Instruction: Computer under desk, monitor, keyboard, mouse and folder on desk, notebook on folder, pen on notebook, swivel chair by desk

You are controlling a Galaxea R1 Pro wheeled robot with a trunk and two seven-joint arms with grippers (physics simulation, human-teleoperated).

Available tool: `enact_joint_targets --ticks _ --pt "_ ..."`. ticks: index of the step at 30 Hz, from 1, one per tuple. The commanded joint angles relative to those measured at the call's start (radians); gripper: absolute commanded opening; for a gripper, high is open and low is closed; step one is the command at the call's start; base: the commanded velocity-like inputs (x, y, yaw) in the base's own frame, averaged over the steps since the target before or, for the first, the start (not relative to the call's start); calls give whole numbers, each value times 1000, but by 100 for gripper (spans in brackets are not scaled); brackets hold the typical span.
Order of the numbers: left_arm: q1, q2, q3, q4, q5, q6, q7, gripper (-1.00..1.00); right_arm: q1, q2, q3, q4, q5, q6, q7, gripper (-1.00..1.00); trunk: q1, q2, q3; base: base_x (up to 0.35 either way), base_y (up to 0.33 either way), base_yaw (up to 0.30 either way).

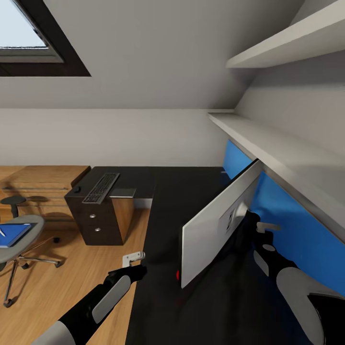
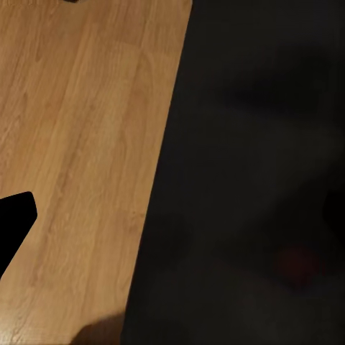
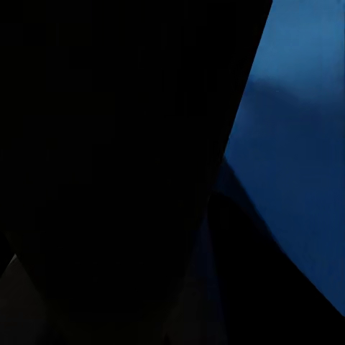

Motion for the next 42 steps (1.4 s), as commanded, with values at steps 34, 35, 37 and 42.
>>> enact_joint_targets --ticks 34,35,37,42 --pt "-1 0 -5 15 5 1 6 100 -1 0 8 1 -7 -6 1 100 1 -2 -2 17 0 0" --pt "-2 0 -5 15 5 1 6 100 -1 0 8 1 -7 -6 1 100 1 -2 -2 0 0 0" --pt "-2 0 -5 15 5 1 6 100 -1 0 8 1 -7 -6 1 100 1 -2 -2 0 0 0" --pt "-2 0 -5 15 5 1 6 100 -1 0 9 2 -6 -5 0 100 1 -2 -2 0 0 0"
